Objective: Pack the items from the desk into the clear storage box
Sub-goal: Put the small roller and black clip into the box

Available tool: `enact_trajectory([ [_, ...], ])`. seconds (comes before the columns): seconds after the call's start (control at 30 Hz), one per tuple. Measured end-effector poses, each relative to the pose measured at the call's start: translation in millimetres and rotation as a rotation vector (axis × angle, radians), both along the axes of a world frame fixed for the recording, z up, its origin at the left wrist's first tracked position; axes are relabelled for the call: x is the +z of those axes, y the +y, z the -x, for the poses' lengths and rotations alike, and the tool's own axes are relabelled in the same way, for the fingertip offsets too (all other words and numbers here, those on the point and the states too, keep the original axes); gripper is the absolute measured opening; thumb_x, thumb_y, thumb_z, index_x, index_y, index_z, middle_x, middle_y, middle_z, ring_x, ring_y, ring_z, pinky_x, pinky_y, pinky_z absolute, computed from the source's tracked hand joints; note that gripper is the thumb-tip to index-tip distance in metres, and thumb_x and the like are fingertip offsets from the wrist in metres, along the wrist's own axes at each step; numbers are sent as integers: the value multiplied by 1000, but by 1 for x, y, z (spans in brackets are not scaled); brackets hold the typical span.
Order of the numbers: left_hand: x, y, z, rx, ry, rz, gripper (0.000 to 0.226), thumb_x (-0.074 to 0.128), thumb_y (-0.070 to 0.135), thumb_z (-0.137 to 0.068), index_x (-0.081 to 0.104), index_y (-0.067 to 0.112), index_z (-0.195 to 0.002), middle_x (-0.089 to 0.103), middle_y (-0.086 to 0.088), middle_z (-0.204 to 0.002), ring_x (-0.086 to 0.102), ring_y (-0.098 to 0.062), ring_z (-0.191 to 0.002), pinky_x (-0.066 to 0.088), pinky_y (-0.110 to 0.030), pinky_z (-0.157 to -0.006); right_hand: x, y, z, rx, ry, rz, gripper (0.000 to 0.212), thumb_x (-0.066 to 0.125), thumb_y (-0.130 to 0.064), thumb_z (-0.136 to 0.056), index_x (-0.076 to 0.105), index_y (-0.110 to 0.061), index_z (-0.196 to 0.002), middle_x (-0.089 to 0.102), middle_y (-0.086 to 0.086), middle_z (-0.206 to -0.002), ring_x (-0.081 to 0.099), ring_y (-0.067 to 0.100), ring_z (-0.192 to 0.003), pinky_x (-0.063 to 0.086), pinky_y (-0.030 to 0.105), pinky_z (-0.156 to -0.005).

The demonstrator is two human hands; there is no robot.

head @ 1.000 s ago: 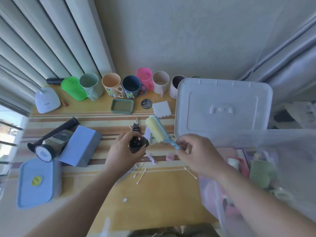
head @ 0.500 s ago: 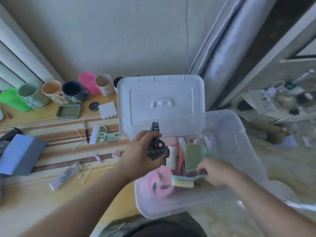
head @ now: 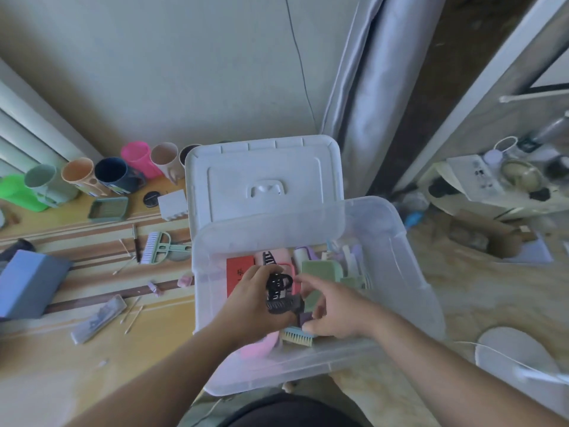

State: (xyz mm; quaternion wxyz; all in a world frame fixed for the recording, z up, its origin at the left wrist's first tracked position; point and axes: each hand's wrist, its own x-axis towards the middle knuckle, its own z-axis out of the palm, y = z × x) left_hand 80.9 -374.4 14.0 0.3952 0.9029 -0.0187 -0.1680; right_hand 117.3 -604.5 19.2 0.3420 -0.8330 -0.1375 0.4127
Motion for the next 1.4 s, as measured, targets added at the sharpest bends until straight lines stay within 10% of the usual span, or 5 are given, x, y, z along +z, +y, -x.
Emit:
enact_trajectory([
  [0.43, -8, -10, 2, 133, 147, 64, 117, 85, 82, -46, 42, 31, -143, 44, 21, -124, 58, -5, -105, 55, -30, -95, -11, 7, 7, 265, -368, 153, 36, 64, -54, -79, 55, -34, -107, 63, -8, -99, 59, 20, -93, 54, 36, -74],
  [0.63, -6, 0, -6, 413, 81, 86, 27, 75, 43, -86, 57, 35, -105, 65, 9, -104, 67, -11, -88, 55, -33, -82, -42, -63, -24, 169, -399, 510, 39, 75, -41, -81, 41, -32, -99, 50, -13, -85, 48, 24, -97, 40, 38, -75],
  [0.93, -17, 5, -11, 246, 121, -55, 26, 68, 18, -93, 67, 41, -106, 72, 19, -97, 67, -2, -87, 51, -19, -74, -63, -58, -38, 231, -381, 451, 35, 78, -32, -87, 45, -30, -98, 53, -10, -101, 41, 23, -100, 37, 40, -77],
  [1.17, -26, 33, -49, -19, -55, -531, 30, 58, 9, -90, 70, 22, -115, 70, -1, -108, 66, -25, -95, 44, -31, -69, -71, -69, -41, 138, -452, 508, 28, 66, -48, -93, 54, -27, -106, 54, -3, -114, 52, 26, -109, 48, 39, -80],
  [1.4, -29, 29, -70, -240, 252, -836, 13, 54, 27, -86, 53, 19, -76, 52, 1, -75, 59, -23, -79, 46, -33, -62, -62, -60, -73, -323, -561, 513, 31, 62, -47, -98, 44, -22, -99, 55, -2, -98, 58, 28, -81, 48, 39, -61],
])
